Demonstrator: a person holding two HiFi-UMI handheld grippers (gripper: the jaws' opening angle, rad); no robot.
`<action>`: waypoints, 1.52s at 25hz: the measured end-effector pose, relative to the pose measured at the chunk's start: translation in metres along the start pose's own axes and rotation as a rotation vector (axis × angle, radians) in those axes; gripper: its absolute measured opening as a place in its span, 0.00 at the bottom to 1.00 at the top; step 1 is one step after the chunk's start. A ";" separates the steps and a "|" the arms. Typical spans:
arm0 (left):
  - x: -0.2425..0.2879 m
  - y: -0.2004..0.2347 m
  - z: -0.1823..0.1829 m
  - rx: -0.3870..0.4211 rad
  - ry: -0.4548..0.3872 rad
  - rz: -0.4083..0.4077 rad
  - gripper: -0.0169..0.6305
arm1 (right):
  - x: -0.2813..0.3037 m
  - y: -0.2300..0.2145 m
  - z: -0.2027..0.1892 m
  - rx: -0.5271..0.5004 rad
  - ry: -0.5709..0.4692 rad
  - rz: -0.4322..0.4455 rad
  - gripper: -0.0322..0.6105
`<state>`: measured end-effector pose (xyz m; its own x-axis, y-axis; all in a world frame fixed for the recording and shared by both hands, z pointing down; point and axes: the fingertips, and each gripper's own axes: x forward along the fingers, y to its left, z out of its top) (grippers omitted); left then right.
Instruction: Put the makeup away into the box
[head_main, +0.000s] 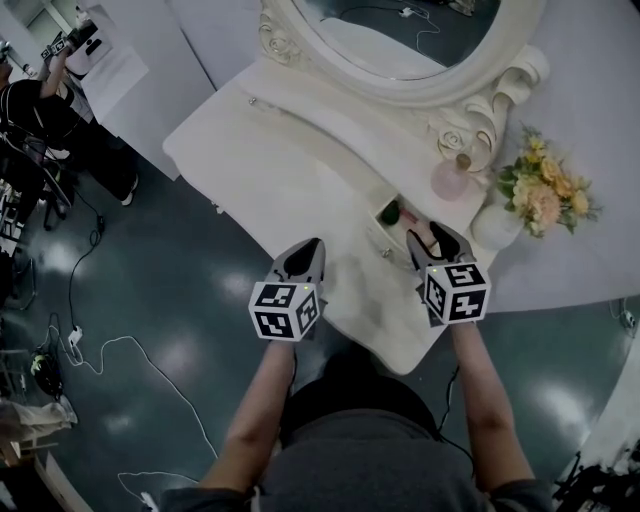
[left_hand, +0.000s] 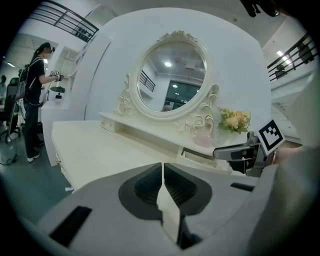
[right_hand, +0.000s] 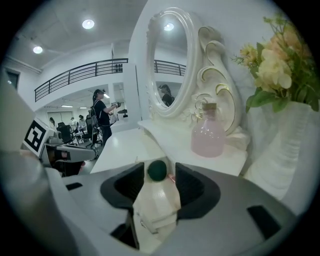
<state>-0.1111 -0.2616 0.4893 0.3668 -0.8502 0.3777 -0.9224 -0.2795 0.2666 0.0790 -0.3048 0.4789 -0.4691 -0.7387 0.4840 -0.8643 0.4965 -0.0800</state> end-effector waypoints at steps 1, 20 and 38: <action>0.000 -0.001 0.000 0.002 -0.001 -0.003 0.05 | -0.003 -0.001 0.002 0.006 -0.012 -0.004 0.37; -0.016 -0.022 0.006 0.052 -0.028 -0.045 0.05 | -0.077 0.008 0.023 0.086 -0.204 -0.064 0.31; -0.044 -0.027 0.004 0.061 -0.052 -0.042 0.05 | -0.116 0.031 -0.002 0.112 -0.231 -0.112 0.15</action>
<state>-0.1029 -0.2183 0.4620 0.4001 -0.8586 0.3205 -0.9125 -0.3406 0.2266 0.1071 -0.2028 0.4225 -0.3876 -0.8768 0.2846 -0.9216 0.3622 -0.1393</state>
